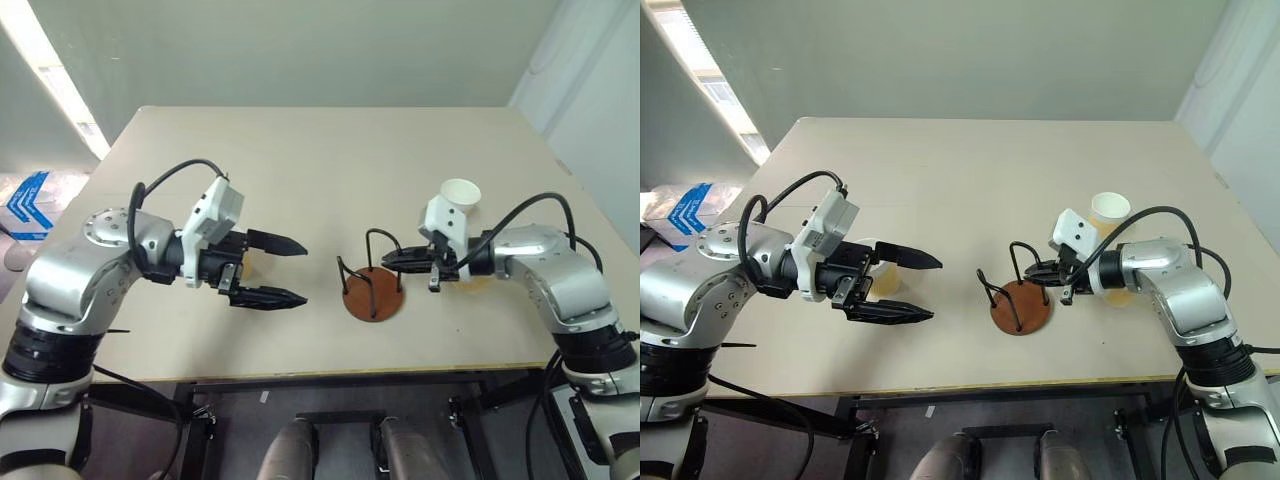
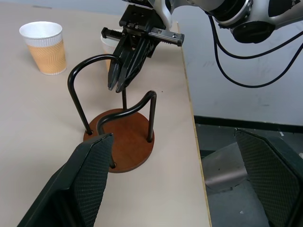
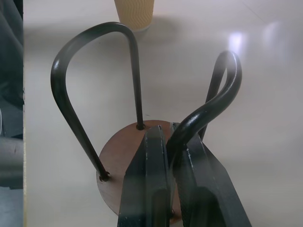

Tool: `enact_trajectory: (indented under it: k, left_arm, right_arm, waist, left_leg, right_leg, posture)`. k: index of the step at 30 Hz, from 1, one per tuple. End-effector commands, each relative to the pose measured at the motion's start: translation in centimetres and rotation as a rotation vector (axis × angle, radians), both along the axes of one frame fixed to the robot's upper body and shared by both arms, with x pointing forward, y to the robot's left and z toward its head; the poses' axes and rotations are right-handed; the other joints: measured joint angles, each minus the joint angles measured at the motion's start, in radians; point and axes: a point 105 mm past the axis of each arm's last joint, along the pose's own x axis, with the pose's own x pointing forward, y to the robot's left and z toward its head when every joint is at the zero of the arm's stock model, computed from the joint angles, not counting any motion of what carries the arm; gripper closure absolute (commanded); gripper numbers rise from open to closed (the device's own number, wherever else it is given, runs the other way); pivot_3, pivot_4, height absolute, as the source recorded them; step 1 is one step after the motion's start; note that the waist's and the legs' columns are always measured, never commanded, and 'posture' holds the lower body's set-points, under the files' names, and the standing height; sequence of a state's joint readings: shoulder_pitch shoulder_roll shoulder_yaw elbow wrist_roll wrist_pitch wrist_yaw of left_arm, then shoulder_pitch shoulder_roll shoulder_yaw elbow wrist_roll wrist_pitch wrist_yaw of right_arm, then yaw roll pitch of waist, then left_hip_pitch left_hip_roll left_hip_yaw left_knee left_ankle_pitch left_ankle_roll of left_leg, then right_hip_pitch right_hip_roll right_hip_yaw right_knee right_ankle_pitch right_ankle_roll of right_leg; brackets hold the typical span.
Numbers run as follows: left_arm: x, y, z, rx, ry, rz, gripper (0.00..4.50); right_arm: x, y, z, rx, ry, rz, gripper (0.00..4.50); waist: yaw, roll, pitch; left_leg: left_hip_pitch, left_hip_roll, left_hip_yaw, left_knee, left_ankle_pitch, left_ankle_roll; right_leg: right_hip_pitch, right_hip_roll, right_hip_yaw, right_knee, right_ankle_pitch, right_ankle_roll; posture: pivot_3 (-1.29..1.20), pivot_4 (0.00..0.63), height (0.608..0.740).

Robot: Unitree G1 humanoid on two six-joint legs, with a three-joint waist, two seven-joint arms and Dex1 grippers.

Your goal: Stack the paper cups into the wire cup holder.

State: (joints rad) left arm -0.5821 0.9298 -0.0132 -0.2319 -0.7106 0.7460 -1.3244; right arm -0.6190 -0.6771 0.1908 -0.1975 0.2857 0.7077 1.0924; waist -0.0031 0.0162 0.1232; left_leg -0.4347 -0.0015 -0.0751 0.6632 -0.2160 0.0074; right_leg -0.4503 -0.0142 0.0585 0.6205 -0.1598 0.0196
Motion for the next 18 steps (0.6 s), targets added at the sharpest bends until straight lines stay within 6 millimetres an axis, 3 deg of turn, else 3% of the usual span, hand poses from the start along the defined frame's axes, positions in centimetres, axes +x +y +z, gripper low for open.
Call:
enact_trajectory:
  k: [1, 2, 6, 15, 18]
  left_arm:
    - [0.0, 0.0, 0.6, 0.001, -0.037, -0.006, 0.00]
    - [0.0, 0.1, 0.5, 0.002, -0.037, -0.005, 0.00]
    - [0.0, 0.2, 0.4, 0.006, -0.039, 0.001, 0.00]
    - [0.0, 0.3, 0.0, 0.008, -0.039, 0.001, 0.00]
    - [0.0, 0.3, 0.0, 0.009, -0.040, -0.001, 0.00]
  right_arm:
    - [-0.1, 0.4, -1.5, -0.039, 0.015, 0.020, 4.49]
    - [-0.1, 0.4, -1.7, -0.046, 0.020, 0.022, 4.49]
    - [-0.2, -0.1, -2.5, -0.071, 0.032, 0.015, 3.35]
    - [-0.8, -1.5, -2.1, -0.069, 0.025, -0.016, 0.21]
    - [-1.5, -2.2, -1.9, -0.070, 0.043, -0.019, 0.21]
  waist:
    - [-0.001, -0.001, 0.000]
    - [-0.002, -0.001, -0.001]
    - [-0.001, -0.002, -0.001]
    - [0.004, -0.002, -0.001]
    - [0.005, -0.002, -0.001]
  left_leg:
    - [0.000, 0.000, 0.000, 0.000, 0.000, 0.000]
    - [0.000, 0.001, 0.000, 0.000, 0.000, 0.000]
    - [0.001, 0.002, 0.000, 0.000, 0.000, 0.000]
    - [-0.001, 0.002, 0.000, 0.000, -0.001, -0.001]
    - [-0.001, 0.002, 0.000, 0.000, -0.001, -0.001]
  right_leg:
    - [0.000, 0.000, 0.000, 0.000, 0.000, 0.000]
    - [0.000, 0.001, 0.000, 0.000, 0.000, 0.000]
    - [0.000, 0.002, 0.000, 0.000, 0.000, 0.000]
    - [0.000, 0.002, 0.000, -0.003, 0.000, 0.000]
    - [0.000, 0.002, 0.000, -0.003, 0.000, 0.000]
  posture:
    - [0.00, 0.150, 0.740]
    - [0.00, 0.150, 0.740]
    - [0.00, 0.150, 0.740]
    - [0.00, 0.150, 0.740]
    - [0.00, 0.150, 0.740]
